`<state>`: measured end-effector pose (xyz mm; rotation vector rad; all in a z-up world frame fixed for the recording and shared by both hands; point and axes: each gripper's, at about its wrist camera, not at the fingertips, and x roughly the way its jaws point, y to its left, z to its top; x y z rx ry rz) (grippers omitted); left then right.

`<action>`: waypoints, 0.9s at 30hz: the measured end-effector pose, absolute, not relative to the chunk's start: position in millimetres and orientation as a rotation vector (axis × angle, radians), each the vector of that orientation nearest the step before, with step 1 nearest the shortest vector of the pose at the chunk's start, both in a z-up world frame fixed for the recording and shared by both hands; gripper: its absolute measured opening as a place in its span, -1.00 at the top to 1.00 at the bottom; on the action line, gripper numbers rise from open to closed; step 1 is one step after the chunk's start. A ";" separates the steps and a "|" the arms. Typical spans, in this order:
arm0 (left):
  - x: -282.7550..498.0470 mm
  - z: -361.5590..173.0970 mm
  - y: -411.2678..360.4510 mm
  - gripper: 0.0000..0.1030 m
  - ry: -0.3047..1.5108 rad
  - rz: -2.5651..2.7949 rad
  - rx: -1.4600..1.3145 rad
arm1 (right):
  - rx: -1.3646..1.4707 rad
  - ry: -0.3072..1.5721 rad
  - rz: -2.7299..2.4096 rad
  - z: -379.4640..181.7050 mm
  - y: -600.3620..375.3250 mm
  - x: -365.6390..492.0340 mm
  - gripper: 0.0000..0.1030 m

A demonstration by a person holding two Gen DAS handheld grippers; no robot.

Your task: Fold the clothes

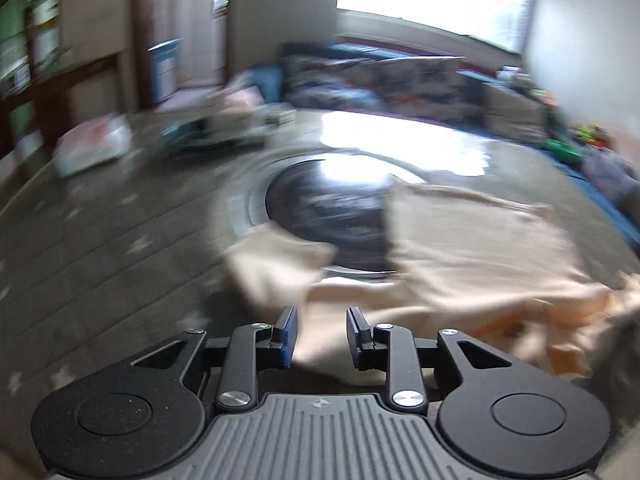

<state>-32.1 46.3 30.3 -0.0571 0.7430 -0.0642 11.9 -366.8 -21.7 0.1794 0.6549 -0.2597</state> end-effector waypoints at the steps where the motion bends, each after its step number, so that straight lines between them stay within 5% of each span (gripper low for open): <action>1: -33.9 31.8 37.4 0.43 0.732 -0.109 -0.040 | 0.182 0.655 -0.259 -22.1 -367.5 14.0 0.31; 7: -28.6 23.4 -23.4 0.23 0.728 -0.343 0.054 | 0.192 0.650 -0.251 -22.2 -369.2 27.5 0.16; 15: -15.2 6.0 -57.8 0.28 0.745 -0.416 0.115 | 0.320 0.695 -0.289 -37.6 -396.9 48.8 0.29; 18: -16.8 2.7 -59.8 0.41 0.747 -0.438 0.121 | 0.336 0.700 -0.315 -42.3 -403.2 46.5 0.38; 23: -20.2 -2.6 -62.3 0.83 0.749 -0.454 0.144 | 0.339 0.704 -0.306 -46.5 -408.9 38.3 0.79; 27: -28.0 1.2 -61.8 0.92 0.719 -0.478 0.161 | 0.309 0.660 -0.285 -35.8 -404.5 28.7 0.90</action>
